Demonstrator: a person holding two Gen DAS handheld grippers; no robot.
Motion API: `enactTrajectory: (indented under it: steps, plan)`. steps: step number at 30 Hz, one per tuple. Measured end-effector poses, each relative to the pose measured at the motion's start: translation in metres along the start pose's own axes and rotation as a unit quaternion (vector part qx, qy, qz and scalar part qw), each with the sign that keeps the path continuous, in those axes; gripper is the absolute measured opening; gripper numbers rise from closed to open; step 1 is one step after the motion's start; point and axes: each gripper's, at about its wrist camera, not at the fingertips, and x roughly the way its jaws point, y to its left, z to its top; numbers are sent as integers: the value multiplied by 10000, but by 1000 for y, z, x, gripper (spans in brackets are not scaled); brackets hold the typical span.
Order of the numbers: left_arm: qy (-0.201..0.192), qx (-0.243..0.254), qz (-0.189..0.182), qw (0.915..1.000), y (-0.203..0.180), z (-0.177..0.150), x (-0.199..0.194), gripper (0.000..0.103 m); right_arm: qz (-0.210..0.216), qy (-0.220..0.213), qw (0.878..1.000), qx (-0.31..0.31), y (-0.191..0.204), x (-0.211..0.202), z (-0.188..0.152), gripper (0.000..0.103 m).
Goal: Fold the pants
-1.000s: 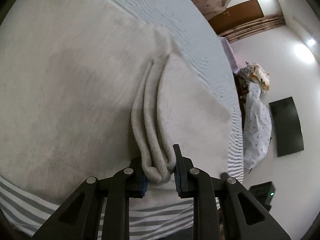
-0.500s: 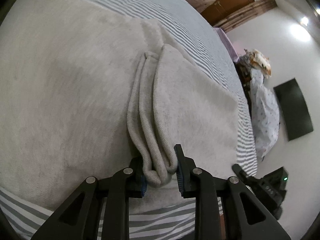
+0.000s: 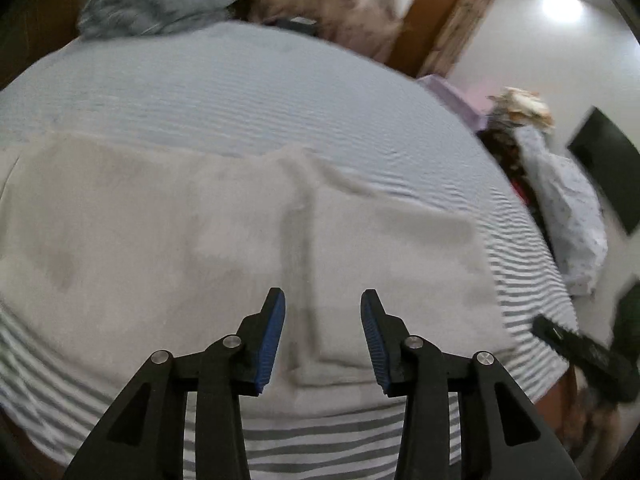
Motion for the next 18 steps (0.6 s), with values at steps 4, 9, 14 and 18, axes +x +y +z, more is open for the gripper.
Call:
enactTrajectory:
  steps: [4, 9, 14, 18]
  plan:
    - [126, 478, -223, 9985, -30, -3, 12, 41, -16, 17, 9996, -273, 15, 32, 40, 32]
    - [591, 627, -92, 9962, -26, -15, 41, 41, -224, 133, 9988, -426, 23, 80, 78, 30]
    - [646, 577, 78, 9962, -9, -19, 51, 41, -494, 454, 9964, -511, 22, 128, 93, 27]
    - [750, 351, 85, 9965, -1, -24, 57, 41, -519, 466, 9956, -618, 23, 126, 90, 27]
